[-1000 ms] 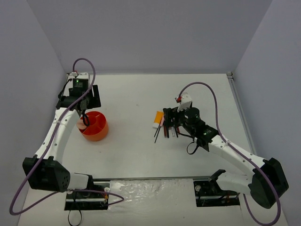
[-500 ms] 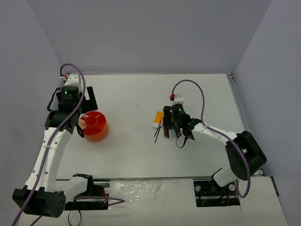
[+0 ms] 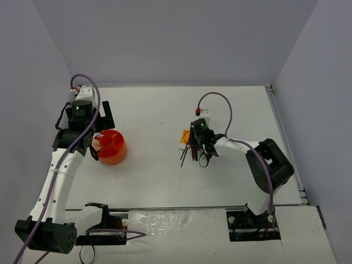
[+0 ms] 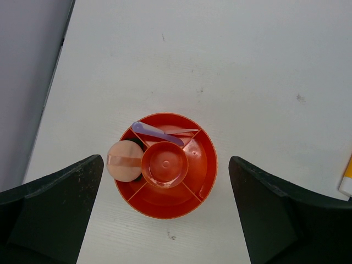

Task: Organize the makeup

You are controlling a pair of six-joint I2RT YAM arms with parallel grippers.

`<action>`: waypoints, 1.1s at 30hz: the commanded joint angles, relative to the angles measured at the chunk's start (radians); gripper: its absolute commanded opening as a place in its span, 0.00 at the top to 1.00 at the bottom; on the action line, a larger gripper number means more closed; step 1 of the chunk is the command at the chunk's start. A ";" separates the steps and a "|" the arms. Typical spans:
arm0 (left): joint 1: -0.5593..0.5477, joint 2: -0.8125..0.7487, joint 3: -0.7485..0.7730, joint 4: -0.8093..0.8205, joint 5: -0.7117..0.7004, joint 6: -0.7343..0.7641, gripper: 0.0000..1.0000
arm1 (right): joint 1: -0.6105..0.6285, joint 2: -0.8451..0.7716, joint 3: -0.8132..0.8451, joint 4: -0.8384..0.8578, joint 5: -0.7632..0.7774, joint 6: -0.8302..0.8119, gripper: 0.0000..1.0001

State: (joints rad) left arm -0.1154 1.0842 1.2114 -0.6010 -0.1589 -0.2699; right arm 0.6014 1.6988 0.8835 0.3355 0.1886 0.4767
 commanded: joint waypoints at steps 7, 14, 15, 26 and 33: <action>0.008 -0.032 0.014 0.046 -0.007 -0.005 0.03 | -0.008 0.056 0.057 0.074 0.019 0.039 0.75; 0.008 -0.030 0.013 0.047 -0.005 -0.005 0.03 | -0.009 0.082 0.061 0.098 0.000 0.032 0.76; 0.008 -0.030 0.013 0.047 -0.004 -0.005 0.03 | -0.008 0.083 0.061 0.101 -0.002 0.030 0.76; 0.007 -0.026 0.011 0.049 -0.001 -0.005 0.03 | -0.009 0.105 0.078 0.096 -0.010 0.011 0.80; 0.008 -0.024 0.010 0.050 0.004 -0.005 0.03 | -0.010 0.119 0.087 0.086 -0.003 0.006 0.79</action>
State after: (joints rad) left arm -0.1154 1.0767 1.2110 -0.6006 -0.1577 -0.2699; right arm 0.5967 1.8149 0.9214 0.3927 0.1677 0.4932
